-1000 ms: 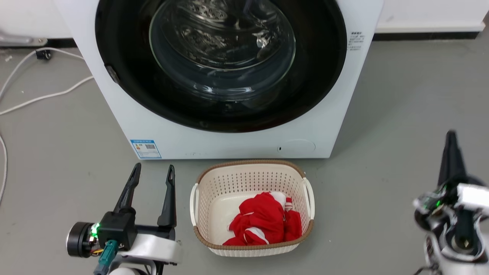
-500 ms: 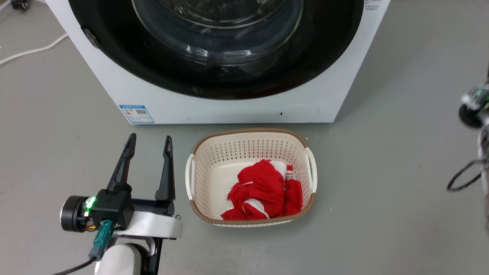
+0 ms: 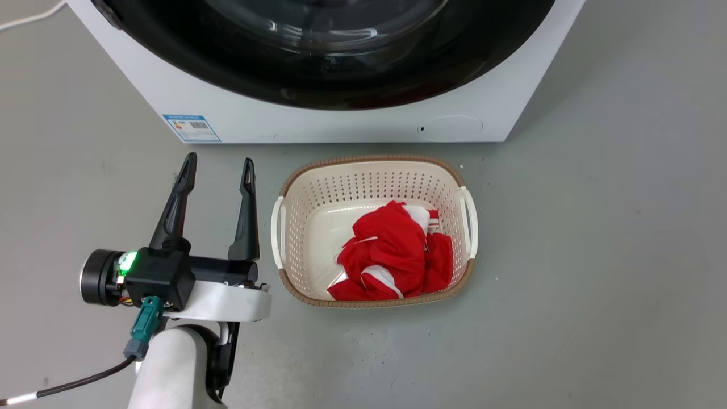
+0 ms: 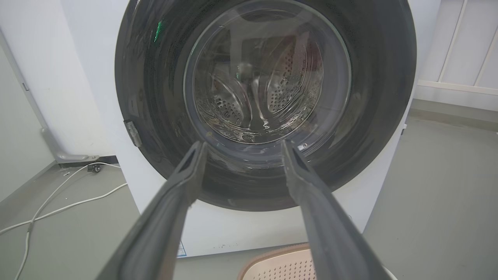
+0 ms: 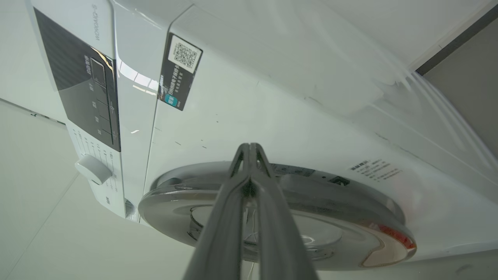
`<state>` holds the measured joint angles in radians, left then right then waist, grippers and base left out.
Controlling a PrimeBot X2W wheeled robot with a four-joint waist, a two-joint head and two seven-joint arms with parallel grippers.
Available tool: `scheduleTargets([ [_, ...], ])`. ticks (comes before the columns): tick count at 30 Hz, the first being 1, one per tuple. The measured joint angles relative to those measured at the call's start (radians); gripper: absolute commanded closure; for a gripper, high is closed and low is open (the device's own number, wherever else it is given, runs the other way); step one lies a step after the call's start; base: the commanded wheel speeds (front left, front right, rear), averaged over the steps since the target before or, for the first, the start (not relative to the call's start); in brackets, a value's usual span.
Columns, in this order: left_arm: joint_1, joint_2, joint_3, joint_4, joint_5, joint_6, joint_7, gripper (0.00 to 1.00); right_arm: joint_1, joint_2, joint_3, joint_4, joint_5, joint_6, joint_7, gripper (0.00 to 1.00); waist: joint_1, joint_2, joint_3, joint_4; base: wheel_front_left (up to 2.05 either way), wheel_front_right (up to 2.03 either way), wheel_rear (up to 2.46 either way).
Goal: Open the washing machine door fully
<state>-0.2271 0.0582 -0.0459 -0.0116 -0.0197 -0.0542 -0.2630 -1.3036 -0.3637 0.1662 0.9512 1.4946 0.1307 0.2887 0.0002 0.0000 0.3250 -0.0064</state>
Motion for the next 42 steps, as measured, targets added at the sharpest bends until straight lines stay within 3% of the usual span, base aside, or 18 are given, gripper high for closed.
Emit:
scheduleTargets([
  [2,-0.017,0.0,-0.003,-0.01,0.007,0.002,0.0,0.0,-0.114,0.019,0.065,0.072,-0.058,0.0,0.088,1.0,0.0,0.0,0.034,0.005,0.0,0.0,0.0],
  [5,-0.026,0.0,-0.004,-0.016,0.008,0.005,0.0,0.0,-0.17,0.041,0.101,0.108,-0.092,0.0,0.133,1.0,0.0,0.0,0.061,0.01,0.0,0.0,0.0],
  [18,-0.074,-0.001,-0.021,-0.04,0.009,0.014,0.0,0.0,-0.318,0.082,0.147,0.229,-0.184,0.0,0.137,1.0,-0.0001,0.0,0.165,0.037,0.0,0.0,0.0],
  [26,-0.086,-0.002,-0.027,-0.037,0.007,0.02,0.0,0.0,-0.333,0.098,0.142,0.24,-0.18,0.0,0.191,1.0,-0.0001,0.0,0.186,0.046,0.0,0.0,0.0],
  [42,-0.073,-0.004,-0.03,-0.002,-0.002,0.025,0.0,0.0,-0.153,0.11,0.13,0.117,-0.101,0.0,0.495,1.0,-0.0001,0.0,0.089,0.035,0.0,0.0,0.0],
])
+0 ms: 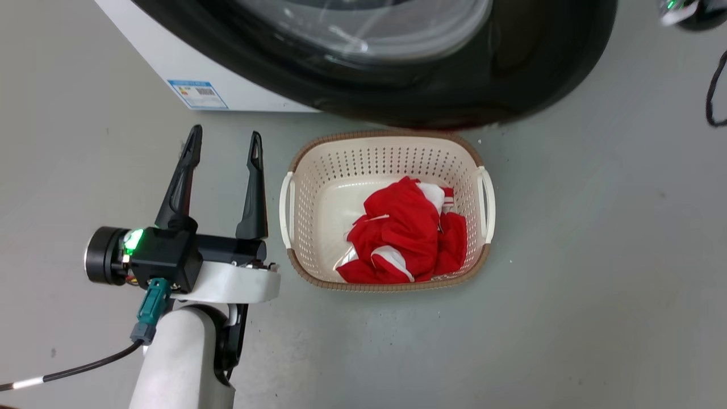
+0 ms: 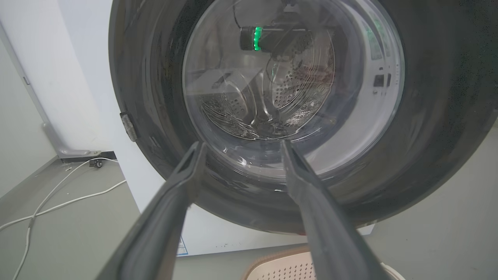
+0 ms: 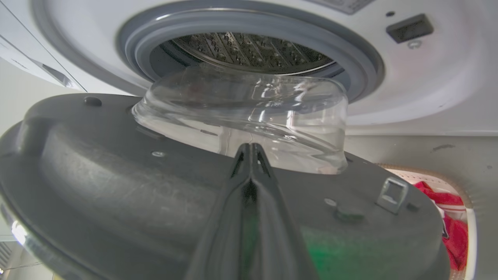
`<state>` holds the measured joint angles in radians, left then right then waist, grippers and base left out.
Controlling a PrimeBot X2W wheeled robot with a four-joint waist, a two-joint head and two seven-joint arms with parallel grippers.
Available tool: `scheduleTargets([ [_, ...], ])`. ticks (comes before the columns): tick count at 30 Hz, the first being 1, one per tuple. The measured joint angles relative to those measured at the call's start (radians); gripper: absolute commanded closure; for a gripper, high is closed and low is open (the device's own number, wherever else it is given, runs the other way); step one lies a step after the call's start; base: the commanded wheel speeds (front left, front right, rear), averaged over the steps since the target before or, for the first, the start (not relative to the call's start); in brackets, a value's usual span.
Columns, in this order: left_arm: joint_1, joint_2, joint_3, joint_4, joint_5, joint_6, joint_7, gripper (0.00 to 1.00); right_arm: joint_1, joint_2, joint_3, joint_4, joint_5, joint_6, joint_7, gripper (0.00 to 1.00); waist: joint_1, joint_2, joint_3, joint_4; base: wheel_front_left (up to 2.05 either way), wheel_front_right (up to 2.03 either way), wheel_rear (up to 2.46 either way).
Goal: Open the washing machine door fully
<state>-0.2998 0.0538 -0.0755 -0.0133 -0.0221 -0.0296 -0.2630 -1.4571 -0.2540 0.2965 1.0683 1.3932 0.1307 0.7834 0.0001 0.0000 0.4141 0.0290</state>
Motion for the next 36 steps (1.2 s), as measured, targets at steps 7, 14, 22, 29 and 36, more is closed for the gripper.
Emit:
scheduleTargets([
  [7,0.05,0.0,0.01,0.017,0.0,-0.002,0.0,0.0,0.116,0.031,0.011,-0.088,0.029,0.0,0.111,1.0,-0.0001,0.0,-0.071,-0.013,0.0,0.0,0.0],
  [14,0.088,0.0,0.014,0.03,-0.009,-0.006,0.0,0.0,0.213,0.074,0.047,-0.164,0.033,0.0,0.19,1.0,-0.0001,0.0,-0.129,-0.027,0.0,0.0,0.0],
  [22,0.114,-0.002,0.008,0.046,-0.023,-0.012,0.0,0.0,0.315,0.136,0.094,-0.276,0.03,0.0,0.264,1.0,-0.0001,0.0,-0.174,-0.032,0.0,0.0,0.0],
  [29,0.134,-0.002,0.002,0.053,-0.031,-0.014,0.0,0.0,0.397,0.173,0.135,-0.365,0.03,0.0,0.295,1.0,-0.0002,0.0,-0.204,-0.025,0.0,0.0,0.0],
  [36,0.139,-0.002,0.005,0.055,-0.033,-0.014,0.0,0.0,0.466,0.19,0.167,-0.453,0.03,0.0,0.289,1.0,-0.0001,0.0,-0.215,-0.028,0.0,0.0,0.0],
])
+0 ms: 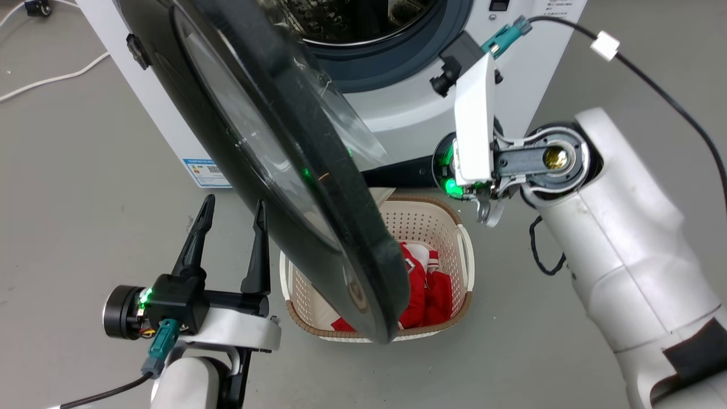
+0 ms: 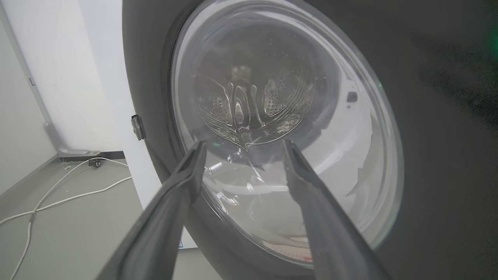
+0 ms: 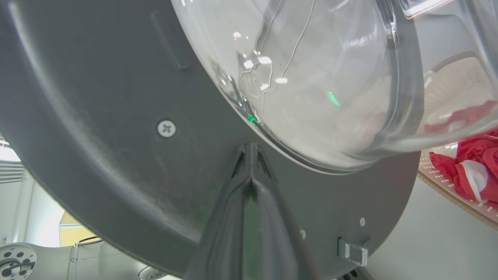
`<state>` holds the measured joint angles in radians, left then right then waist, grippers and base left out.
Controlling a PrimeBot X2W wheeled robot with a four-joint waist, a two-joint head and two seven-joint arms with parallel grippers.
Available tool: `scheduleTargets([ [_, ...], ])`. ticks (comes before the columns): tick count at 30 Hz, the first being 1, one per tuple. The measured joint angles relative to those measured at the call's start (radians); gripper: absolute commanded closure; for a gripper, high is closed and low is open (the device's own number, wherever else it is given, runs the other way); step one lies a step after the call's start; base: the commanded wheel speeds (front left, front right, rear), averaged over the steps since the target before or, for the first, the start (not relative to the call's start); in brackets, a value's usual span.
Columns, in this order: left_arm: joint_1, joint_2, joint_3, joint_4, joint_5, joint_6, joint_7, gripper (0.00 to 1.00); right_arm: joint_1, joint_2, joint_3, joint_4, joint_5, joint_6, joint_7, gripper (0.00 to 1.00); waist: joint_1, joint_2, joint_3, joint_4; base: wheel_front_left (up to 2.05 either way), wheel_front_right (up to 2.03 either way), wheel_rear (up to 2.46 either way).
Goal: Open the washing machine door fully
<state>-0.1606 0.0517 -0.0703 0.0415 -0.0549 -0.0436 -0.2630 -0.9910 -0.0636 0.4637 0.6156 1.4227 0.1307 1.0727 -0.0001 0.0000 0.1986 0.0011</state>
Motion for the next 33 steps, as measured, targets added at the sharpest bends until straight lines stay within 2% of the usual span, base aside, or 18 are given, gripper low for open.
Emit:
scheduleTargets([
  [5,0.019,0.0,0.004,0.004,-0.001,0.0,0.0,0.0,0.054,0.006,-0.007,-0.054,0.003,0.0,-0.062,1.0,0.0,0.0,-0.02,-0.007,0.0,0.0,0.0],
  [10,0.043,-0.001,0.005,0.012,-0.005,0.001,0.0,0.0,0.124,-0.001,-0.067,-0.08,-0.049,0.0,-0.236,1.0,0.0,0.0,-0.053,-0.015,0.0,0.0,0.0],
  [19,0.086,-0.001,0.024,0.017,-0.01,-0.001,0.0,0.0,0.292,-0.058,-0.255,-0.099,-0.075,0.0,-0.521,1.0,0.0,0.0,-0.123,-0.031,0.0,0.0,0.0],
  [20,0.092,-0.001,0.026,0.017,-0.01,-0.001,0.0,0.0,0.32,-0.066,-0.273,-0.115,-0.081,0.0,-0.556,0.89,0.0,0.0,-0.131,-0.032,0.0,0.0,0.0],
  [22,0.101,-0.001,0.029,0.02,-0.01,-0.002,0.0,0.0,0.378,-0.076,-0.311,-0.15,-0.087,0.0,-0.619,0.27,-0.0001,0.0,-0.144,-0.035,0.0,0.0,0.0],
  [23,0.103,-0.001,0.031,0.02,-0.01,-0.002,0.0,0.0,0.411,-0.076,-0.329,-0.169,-0.087,0.0,-0.65,0.0,-0.0001,0.0,-0.149,-0.037,0.0,0.0,0.0],
  [26,0.119,-0.001,0.036,0.022,-0.01,-0.005,0.0,0.0,0.51,-0.074,-0.371,-0.221,-0.111,0.0,-0.742,0.0,-0.0001,0.0,-0.163,-0.043,0.0,0.0,0.0],
  [33,0.137,-0.001,0.047,0.029,-0.006,-0.009,0.0,0.0,0.721,-0.066,-0.425,-0.315,-0.256,0.0,-0.945,0.0,0.0,0.0,-0.184,-0.053,0.0,0.0,0.0],
])
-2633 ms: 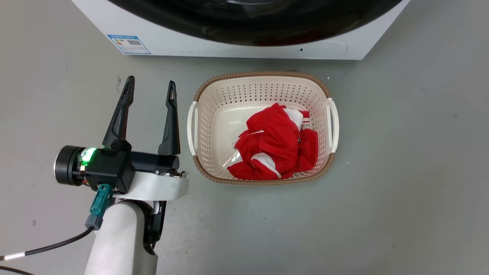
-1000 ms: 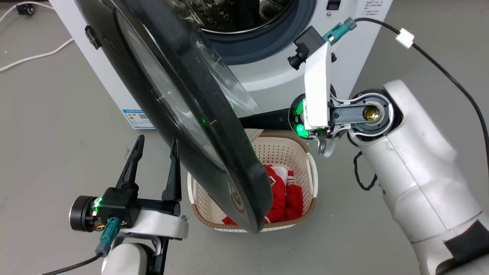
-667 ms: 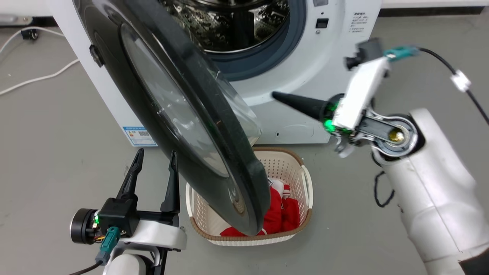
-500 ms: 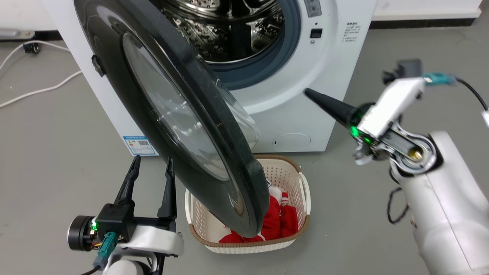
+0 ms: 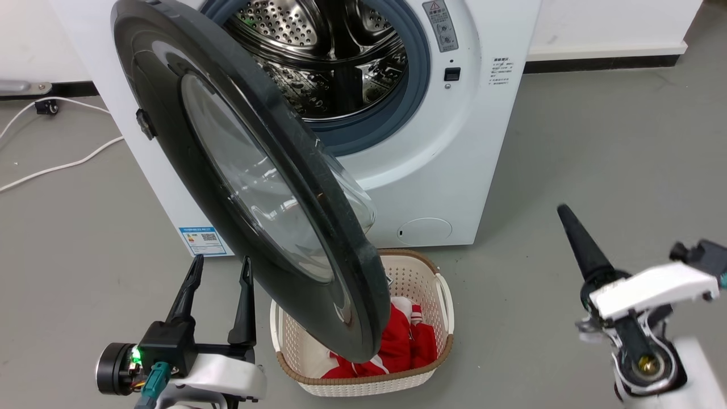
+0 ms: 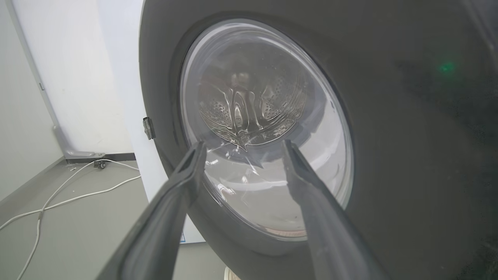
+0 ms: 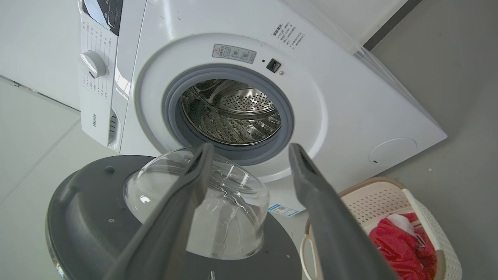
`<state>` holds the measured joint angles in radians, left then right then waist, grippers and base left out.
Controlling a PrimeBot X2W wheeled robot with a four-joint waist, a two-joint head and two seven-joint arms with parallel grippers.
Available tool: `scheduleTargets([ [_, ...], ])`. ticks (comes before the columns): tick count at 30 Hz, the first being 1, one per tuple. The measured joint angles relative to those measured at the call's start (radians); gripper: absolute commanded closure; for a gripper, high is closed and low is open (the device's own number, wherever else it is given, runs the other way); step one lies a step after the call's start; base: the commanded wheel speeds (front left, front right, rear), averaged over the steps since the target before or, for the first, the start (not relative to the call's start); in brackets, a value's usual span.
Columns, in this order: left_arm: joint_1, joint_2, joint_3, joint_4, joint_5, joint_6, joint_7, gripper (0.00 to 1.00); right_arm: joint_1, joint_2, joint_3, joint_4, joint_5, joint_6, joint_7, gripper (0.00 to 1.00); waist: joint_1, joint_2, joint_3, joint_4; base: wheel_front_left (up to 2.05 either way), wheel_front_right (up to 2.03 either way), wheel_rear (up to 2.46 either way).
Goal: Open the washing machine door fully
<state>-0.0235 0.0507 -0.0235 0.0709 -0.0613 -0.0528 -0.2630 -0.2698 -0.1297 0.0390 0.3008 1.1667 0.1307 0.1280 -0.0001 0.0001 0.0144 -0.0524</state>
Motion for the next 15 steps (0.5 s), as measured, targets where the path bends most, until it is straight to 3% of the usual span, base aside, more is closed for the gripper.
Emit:
scheduleTargets([
  [8,0.001,0.0,0.018,0.006,0.004,0.0,0.0,0.0,0.119,0.019,-0.072,-0.049,-0.355,0.0,-0.224,0.0,0.0,0.0,-0.01,0.002,0.0,0.0,0.0],
  [15,0.001,0.0,0.028,0.004,0.007,0.0,0.0,0.0,0.176,0.051,-0.161,-0.218,-0.855,0.0,-0.337,0.0,0.0,0.0,-0.015,0.008,0.0,0.0,0.0],
])
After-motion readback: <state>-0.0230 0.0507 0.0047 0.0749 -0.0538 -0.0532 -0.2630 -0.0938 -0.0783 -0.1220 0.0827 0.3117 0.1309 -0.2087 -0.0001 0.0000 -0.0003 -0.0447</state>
